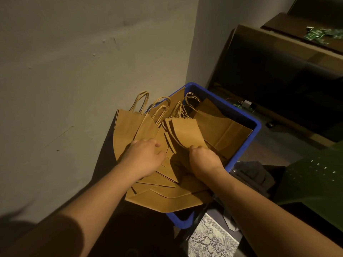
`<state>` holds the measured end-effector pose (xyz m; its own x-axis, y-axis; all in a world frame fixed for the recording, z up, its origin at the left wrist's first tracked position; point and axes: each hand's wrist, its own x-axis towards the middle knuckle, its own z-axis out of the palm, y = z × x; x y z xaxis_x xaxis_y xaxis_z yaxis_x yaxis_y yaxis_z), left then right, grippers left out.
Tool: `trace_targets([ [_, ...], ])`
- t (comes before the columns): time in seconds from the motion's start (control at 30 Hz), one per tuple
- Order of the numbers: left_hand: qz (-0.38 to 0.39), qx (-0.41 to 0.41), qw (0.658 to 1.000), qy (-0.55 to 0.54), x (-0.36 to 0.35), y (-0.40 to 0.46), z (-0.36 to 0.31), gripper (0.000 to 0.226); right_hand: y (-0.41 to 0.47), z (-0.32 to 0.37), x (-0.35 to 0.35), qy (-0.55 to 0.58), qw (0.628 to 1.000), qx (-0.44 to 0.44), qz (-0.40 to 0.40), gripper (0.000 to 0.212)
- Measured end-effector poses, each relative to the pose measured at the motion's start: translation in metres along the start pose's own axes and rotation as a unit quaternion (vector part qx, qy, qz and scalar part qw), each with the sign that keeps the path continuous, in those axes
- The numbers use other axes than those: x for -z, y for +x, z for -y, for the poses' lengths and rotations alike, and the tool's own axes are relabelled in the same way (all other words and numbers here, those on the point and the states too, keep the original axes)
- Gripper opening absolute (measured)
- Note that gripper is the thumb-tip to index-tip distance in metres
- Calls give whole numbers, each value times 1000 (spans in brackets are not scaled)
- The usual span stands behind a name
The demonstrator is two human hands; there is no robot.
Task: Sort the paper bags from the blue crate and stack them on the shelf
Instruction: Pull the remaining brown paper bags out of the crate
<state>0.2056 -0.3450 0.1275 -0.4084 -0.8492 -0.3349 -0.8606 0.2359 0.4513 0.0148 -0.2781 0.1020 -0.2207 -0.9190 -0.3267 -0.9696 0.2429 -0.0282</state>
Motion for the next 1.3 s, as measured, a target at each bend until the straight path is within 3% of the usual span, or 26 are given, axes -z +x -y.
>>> trace_targets([
  [0.13, -6, 12, 994, -109, 5, -4, -14, 25, -11, -6, 8, 28, 996, 7, -84, 27],
  [0.2, 16, 38, 978, -205, 4, -4, -27, 31, -16, -9, 13, 56, 992, 4, -116, 30],
  [0.33, 94, 127, 887, -434, 5, -4, -56, 51, -36, -3, 27, 116, 980, -2, -161, 35],
  [0.47, 84, 154, 849, -499, 4, -2, -78, 66, -64, 11, 33, 140, 972, 30, -189, 43],
  [0.6, 18, 149, 849, -507, -6, 1, -83, 74, -88, 23, 32, 139, 969, 77, -191, 41],
  [0.67, -10, 140, 868, -477, -11, 1, -78, 58, -93, 22, 29, 142, 972, 85, -169, 41],
  [0.73, -37, 127, 883, -451, -13, -1, -74, 36, -96, 16, 27, 224, 962, 74, -137, 43],
  [0.8, -51, 106, 887, -447, -9, -5, -73, 27, -97, 5, 27, 353, 926, 20, -131, 46],
  [0.9, -65, 70, 879, -467, 0, -14, -72, 24, -95, -11, 29, 406, 889, -92, -193, 50],
  [0.97, -66, 54, 862, -499, 7, -22, -73, 26, -93, -18, 35, 462, 855, -138, -189, 58],
  [1.03, -43, 37, 855, -516, 12, -28, -75, 30, -93, -20, 42, 560, 805, -143, -133, 59],
  [1.13, -1, 15, 841, -541, 10, -39, -80, 31, -97, -19, 45, 689, 715, -104, -59, 41],
  [1.23, 17, 34, 828, -560, 5, -44, -83, 56, -100, -19, 43, 711, 692, -83, -86, 19],
  [1.3, 15, 20, 837, -546, 1, -45, -84, 55, -101, -21, 42, 726, 674, -93, -98, 18],
])
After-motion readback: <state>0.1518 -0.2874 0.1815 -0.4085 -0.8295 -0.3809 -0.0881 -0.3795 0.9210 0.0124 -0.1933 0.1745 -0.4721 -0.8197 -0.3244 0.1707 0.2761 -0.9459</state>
